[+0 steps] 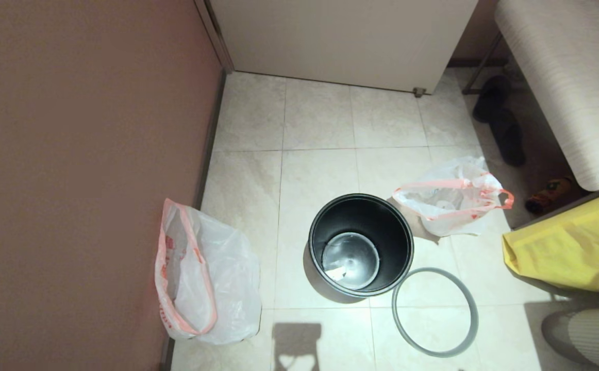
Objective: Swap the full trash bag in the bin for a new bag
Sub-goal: Pick up a new trash bag
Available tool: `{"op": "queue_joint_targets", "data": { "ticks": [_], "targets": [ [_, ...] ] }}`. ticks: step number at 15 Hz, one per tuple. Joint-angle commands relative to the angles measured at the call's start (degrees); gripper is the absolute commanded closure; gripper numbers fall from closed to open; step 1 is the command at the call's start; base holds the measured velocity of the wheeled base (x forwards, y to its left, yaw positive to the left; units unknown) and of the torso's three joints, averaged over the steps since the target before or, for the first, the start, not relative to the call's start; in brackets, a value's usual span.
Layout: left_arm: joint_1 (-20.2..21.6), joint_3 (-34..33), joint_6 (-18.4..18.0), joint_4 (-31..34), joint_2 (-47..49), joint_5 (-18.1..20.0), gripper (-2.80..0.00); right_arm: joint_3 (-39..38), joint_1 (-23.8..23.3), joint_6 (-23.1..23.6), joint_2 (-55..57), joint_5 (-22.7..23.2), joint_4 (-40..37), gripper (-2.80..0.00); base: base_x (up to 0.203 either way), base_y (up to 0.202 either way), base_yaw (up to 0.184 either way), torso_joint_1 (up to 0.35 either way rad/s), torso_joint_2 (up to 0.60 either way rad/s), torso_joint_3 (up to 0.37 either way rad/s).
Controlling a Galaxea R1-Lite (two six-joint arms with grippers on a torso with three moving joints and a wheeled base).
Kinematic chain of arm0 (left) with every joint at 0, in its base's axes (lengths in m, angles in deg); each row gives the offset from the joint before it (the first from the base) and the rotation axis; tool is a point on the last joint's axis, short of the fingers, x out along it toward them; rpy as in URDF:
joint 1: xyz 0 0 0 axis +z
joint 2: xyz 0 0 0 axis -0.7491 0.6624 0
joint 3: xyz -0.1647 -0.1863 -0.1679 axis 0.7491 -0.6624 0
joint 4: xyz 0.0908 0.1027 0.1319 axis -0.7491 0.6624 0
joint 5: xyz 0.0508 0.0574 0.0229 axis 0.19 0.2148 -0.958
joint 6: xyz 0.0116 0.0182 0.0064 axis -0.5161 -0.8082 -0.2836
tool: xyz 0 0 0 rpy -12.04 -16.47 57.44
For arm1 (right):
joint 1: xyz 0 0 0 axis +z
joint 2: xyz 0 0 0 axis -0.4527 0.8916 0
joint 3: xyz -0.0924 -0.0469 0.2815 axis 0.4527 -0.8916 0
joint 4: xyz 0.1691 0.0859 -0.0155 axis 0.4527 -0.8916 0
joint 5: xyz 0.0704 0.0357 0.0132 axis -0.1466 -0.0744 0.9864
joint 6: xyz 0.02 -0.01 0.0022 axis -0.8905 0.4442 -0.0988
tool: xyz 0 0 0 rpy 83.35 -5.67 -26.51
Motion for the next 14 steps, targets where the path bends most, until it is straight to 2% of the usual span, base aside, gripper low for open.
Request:
{"op": "queue_joint_targets", "data": {
  "ticks": [1,2,6,14],
  "targets": [
    [0.0,0.0,0.0,0.0,0.0,0.0,0.0,-4.8,0.0,0.9,0.0,-0.2,5.2,0.0,0.0,0.0,0.0,0.0,0.0,0.0],
    [0.0,0.0,0.0,0.0,0.0,0.0,0.0,-5.6,0.0,1.8,0.0,-0.2,7.0,0.0,0.0,0.0,0.0,0.0,0.0,0.0],
    [0.0,0.0,0.0,0.0,0.0,0.0,0.0,-6.5,0.0,5.9,0.0,0.1,6.6,0.0,0.0,0.0,0.0,0.0,0.0,0.0],
    [0.0,0.0,0.0,0.0,0.0,0.0,0.0,-6.5,0.0,3.3,0.0,-0.1,6.3,0.0,0.0,0.0,0.0,0.0,0.0,0.0]
  ]
}}
